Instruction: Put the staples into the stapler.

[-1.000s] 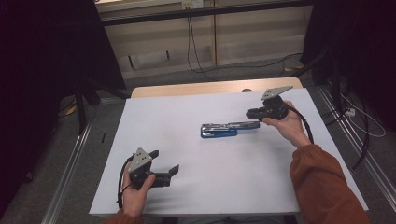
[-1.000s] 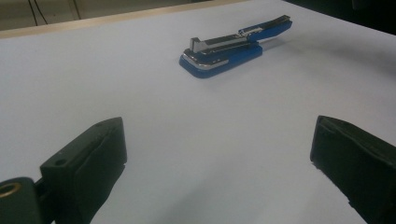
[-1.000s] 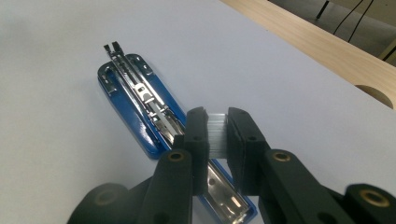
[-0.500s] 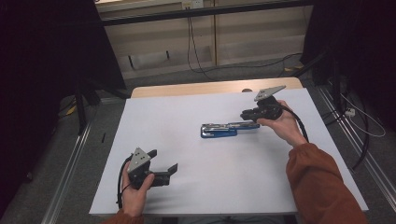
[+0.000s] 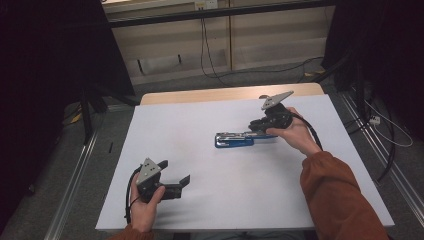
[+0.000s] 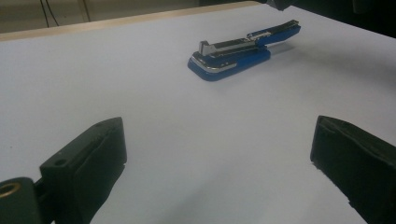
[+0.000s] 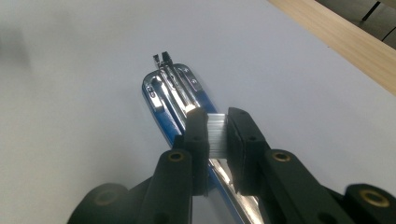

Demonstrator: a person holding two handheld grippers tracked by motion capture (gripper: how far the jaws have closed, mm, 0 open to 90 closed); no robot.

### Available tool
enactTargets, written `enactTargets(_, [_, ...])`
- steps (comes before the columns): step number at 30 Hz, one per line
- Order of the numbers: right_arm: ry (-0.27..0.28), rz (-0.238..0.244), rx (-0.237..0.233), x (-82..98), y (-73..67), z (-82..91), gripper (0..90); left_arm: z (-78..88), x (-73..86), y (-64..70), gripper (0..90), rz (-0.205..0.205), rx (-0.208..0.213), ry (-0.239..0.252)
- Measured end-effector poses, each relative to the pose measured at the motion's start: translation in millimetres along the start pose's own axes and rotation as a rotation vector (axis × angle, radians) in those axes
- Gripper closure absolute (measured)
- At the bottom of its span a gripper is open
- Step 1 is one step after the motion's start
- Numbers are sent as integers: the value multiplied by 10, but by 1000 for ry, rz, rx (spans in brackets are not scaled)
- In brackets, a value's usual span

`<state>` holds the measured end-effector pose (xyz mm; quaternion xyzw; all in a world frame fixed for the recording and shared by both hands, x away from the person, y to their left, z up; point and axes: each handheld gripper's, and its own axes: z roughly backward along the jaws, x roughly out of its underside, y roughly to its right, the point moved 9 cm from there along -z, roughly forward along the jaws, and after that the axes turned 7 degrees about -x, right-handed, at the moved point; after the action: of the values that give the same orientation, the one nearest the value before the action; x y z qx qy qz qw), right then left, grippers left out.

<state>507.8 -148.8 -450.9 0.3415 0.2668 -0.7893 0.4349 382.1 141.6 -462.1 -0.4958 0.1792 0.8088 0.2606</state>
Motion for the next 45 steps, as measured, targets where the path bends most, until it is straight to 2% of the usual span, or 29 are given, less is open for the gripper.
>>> enactTargets(6, [-7, 13, -12, -80, -33, -63, 788, 4, -3, 4, 38, 0, 2, 2])
enactTargets(11, [-5, -3, -21, -104, -9, -141, 788, 5, 2, 12, 38, -5, 8, -2])
enactTargets(18, [-18, 28, -27, -199, -54, -223, 788, 4, -5, -2, 38, 6, -1, 3])
enactTargets(22, [-28, 38, -28, -224, -63, -289, 788, 1, -4, 5, 38, -2, 2, 2])
enactTargets(29, [-52, 35, -33, -215, -61, -415, 788, 1, -4, -17, 38, 7, -3, 3])
enactTargets(38, [-61, 26, -60, -303, -123, -570, 788, 2, 1, -5, 38, 9, 7, 2])
enactTargets(45, [-75, 32, -61, -351, -140, -648, 788, 1, 3, 2, 38, 5, 8, -1])
